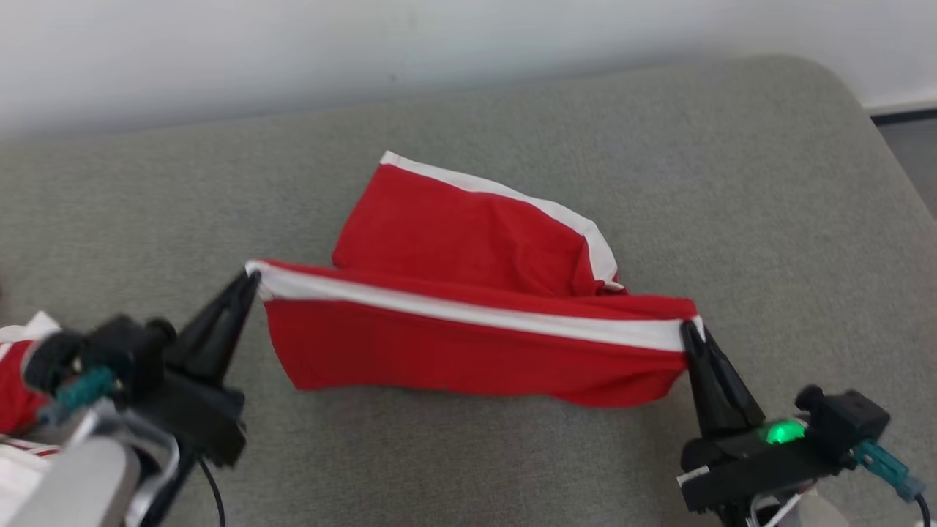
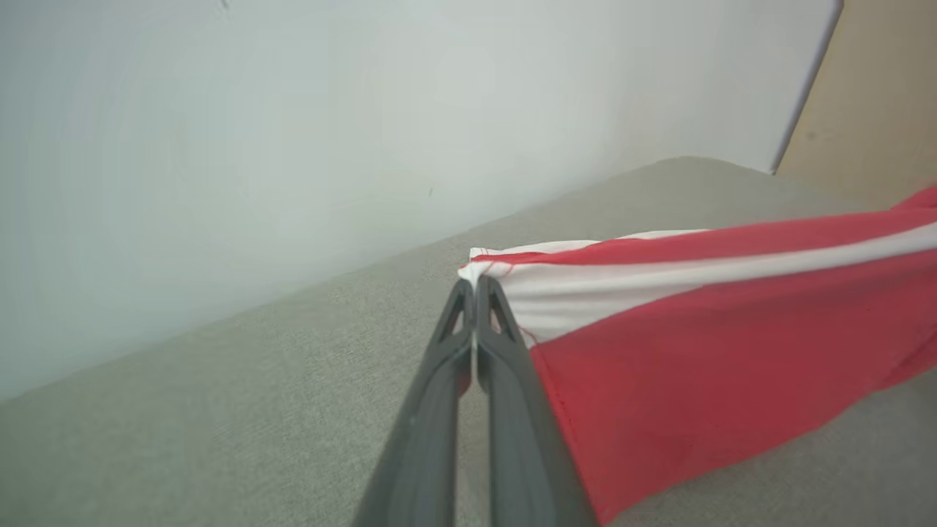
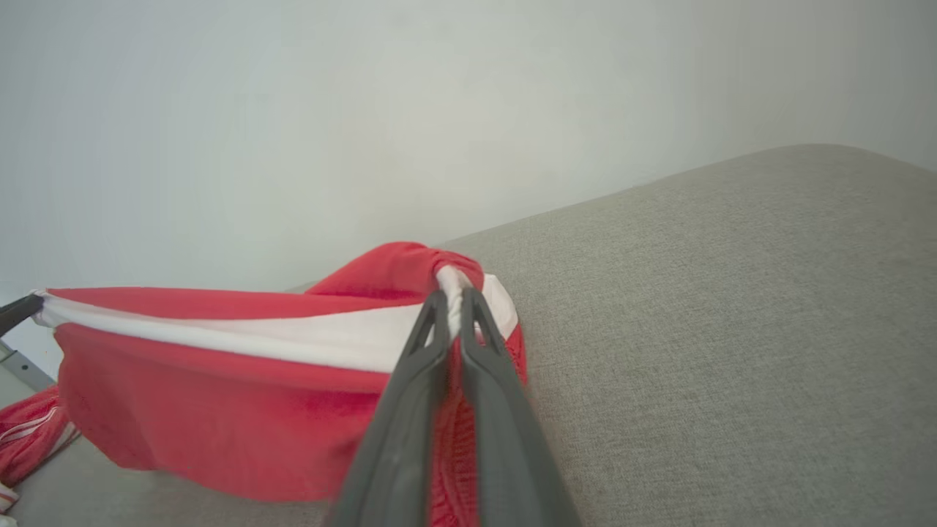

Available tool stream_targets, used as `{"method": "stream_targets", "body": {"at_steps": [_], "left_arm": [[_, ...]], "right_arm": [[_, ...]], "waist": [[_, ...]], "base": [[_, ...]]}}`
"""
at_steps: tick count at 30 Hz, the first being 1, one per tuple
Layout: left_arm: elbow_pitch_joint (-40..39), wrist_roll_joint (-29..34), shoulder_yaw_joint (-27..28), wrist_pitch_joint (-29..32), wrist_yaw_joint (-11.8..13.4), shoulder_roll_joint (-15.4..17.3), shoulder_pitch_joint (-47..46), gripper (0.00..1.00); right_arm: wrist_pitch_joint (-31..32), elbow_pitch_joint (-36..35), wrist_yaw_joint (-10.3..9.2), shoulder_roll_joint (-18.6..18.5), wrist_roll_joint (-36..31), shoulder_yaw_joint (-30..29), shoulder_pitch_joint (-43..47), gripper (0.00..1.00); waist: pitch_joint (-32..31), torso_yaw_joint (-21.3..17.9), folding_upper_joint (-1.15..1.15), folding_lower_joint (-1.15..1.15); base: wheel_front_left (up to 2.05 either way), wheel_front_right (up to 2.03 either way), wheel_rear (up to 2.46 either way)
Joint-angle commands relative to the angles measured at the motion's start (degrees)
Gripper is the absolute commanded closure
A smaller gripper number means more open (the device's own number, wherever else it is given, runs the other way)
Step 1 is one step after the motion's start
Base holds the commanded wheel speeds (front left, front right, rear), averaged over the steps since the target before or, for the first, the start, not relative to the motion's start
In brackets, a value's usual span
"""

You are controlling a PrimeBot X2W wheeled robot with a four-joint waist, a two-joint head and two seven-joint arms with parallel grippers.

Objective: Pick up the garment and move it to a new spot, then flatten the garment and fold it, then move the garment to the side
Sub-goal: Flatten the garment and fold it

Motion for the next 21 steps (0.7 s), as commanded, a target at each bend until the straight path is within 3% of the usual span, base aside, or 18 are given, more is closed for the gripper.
{"method": "stream_targets", "body": {"at_steps": [1,13,21], "left_arm": [[1.23,-0.56,-0.92,0.78,0.25,1.37,-3.43,1.0],[11.13,-4.57,-13.76,5.29,0.23,9.3,-28.01,1.0],[17.79,-6.11,-23.06,7.17,0.23,11.27,-41.44,1.0]], "right_arm": [[-0.34,0.98,-0.17,0.55,-0.18,0.43,-1.85,1.0],[-1.29,6.9,-0.17,5.64,-1.42,2.96,-14.92,1.0],[-1.29,9.04,-0.17,8.61,-2.61,3.65,-20.42,1.0]], "waist": [[5.13,-4.37,-0.01,-0.01],[14.41,-10.67,-0.01,-0.01],[18.42,-12.84,-0.01,-0.01]], "base": [[0.0,0.0,0.0],[0.0,0.0,0.0],[0.0,0.0,0.0]]}}
